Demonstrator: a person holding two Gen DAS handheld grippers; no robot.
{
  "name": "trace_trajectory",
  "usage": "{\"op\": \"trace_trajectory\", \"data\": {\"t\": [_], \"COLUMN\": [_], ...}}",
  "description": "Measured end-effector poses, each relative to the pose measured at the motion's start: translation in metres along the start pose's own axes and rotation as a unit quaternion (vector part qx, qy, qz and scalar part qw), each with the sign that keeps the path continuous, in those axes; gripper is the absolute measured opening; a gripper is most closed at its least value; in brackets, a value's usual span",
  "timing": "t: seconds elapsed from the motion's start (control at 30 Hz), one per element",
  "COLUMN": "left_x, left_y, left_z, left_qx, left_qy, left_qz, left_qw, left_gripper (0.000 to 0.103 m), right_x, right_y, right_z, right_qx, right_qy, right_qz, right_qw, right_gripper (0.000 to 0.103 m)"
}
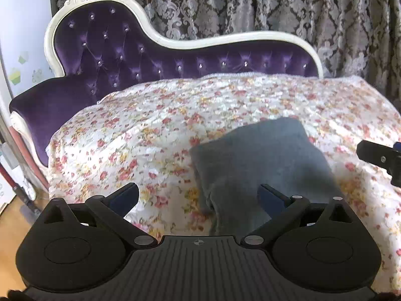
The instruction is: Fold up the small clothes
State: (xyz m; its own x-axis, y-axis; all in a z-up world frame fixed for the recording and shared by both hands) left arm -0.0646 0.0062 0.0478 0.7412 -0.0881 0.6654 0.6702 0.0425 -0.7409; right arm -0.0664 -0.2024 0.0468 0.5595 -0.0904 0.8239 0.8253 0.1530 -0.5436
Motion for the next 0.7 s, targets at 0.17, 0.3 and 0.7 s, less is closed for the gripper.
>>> {"op": "trace_trajectory", "data": {"t": [0.17, 0.3, 0.7], "left_x": [-0.008, -0.015, -0.027], "left_y": [-0.003, -0.006, -0.011], "left_z": [-0.007, -0.006, -0.003], "left_qx": [-0.007, -0.029, -0.036], "left_qy": [0.009, -0.004, -0.023], "left_qz": [0.021, 0.032, 0.046], "left_qw": [0.9997, 0.9991, 0.9980], "left_gripper": [0.102, 0.102, 0.102], "right_x": [-0.011, -0.019, -0.034], "right_y": [-0.011, -0.019, -0.044], "right_z": [0.002, 0.003, 0.029], "right_qx": [0.008, 0.014, -0.042], "right_qy": [0.019, 0.040, 0.005], "right_qz": [0.029, 0.054, 0.073], "right_qw": [0.999, 0.998, 0.996], "right_gripper": [0.103, 0.103, 0.103]}}
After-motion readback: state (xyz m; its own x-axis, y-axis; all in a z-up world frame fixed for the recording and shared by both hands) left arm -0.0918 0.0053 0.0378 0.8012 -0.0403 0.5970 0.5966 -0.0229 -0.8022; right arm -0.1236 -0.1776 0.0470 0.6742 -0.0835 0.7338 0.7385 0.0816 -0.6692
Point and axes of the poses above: each gripper's, at about its wrist camera, not at the fingertips, and y roughly the way its jaws point, z to its left, x to its top, the point moved 1 cm from there along y, roughly the way its jaws point, and after that the axes turned 8 degrees about z, right-handed, at the moved point
